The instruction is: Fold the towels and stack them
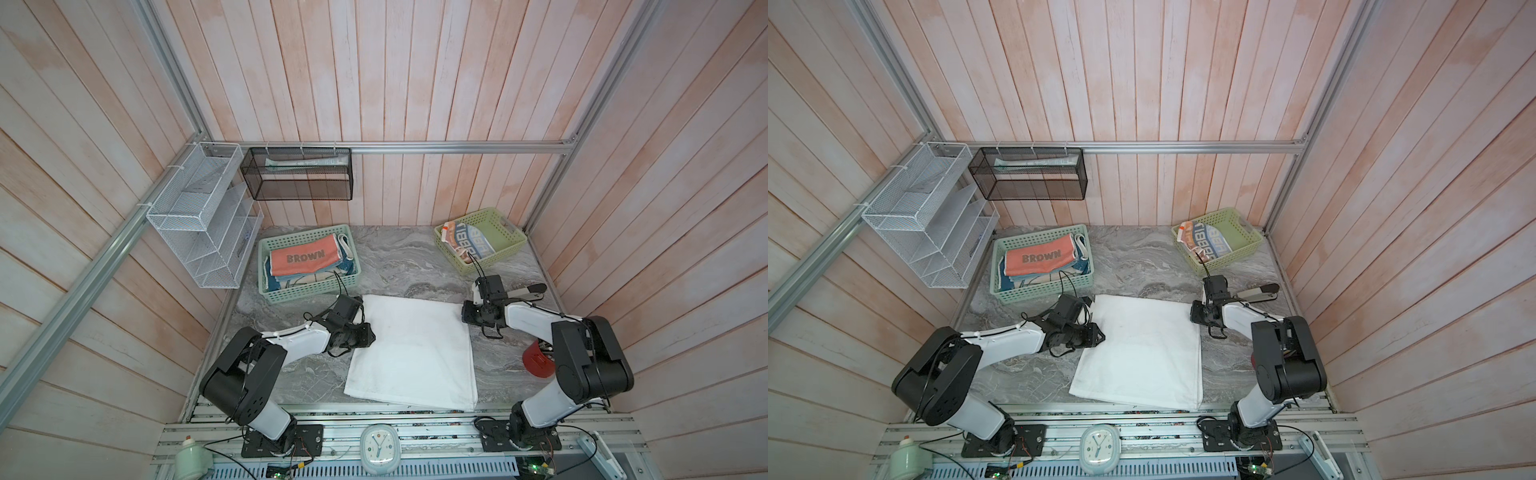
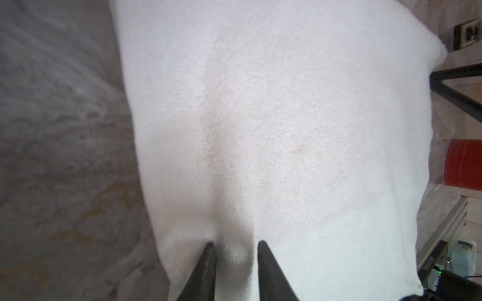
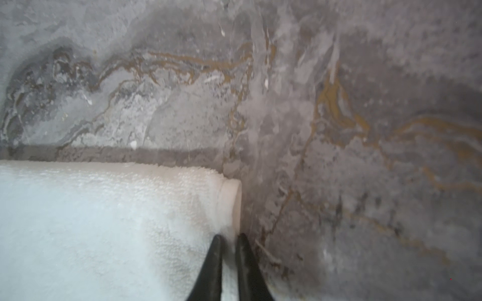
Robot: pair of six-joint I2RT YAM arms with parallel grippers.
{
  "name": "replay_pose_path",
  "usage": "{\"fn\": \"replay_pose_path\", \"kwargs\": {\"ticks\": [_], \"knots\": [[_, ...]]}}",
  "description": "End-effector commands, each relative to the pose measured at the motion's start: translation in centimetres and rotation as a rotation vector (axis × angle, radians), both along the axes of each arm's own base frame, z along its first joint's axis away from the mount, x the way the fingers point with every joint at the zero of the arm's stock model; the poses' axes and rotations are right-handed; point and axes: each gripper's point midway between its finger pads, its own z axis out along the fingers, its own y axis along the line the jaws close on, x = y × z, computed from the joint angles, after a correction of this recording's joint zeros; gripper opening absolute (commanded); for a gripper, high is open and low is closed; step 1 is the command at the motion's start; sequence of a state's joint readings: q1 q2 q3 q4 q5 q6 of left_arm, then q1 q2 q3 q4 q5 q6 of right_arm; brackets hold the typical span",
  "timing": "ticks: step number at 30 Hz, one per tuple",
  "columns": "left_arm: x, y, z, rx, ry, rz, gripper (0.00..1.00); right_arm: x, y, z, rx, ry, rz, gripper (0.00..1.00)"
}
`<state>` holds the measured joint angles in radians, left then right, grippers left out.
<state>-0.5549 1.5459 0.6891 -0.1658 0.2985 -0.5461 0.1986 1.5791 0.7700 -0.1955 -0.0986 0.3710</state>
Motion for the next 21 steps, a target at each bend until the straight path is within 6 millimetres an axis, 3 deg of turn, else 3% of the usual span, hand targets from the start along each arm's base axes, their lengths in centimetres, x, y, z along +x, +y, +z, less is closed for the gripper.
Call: {"fn": "replay_pose_path", "kwargs": {"ticks": [1,5,9,14,21], "knots": [[-0.1,2.3,0.1,0.094,0.002,0.079,0.39,-0.3,0.5,1.7,0.029,-0.019,0.000,0.30],[3.5,2.6,2.3,0.076,-0.060,0.097,0.45,1.4,0.5,2.7,0.024,-0.053,0.017,0.39],[7.2,2.8,3.0,0.054,-0.079,0.111,0.47,3.2,0.6,1.8,0.001,-0.028,0.031,0.41],[10.7,2.5,2.2,0.017,-0.068,0.126,0.49,3.6,0.5,0.7,-0.011,0.009,0.028,0.43],[13.3,1.5,0.8,-0.040,-0.070,0.122,0.52,2.6,0.5,-0.8,-0.008,0.043,0.037,0.46]]}}
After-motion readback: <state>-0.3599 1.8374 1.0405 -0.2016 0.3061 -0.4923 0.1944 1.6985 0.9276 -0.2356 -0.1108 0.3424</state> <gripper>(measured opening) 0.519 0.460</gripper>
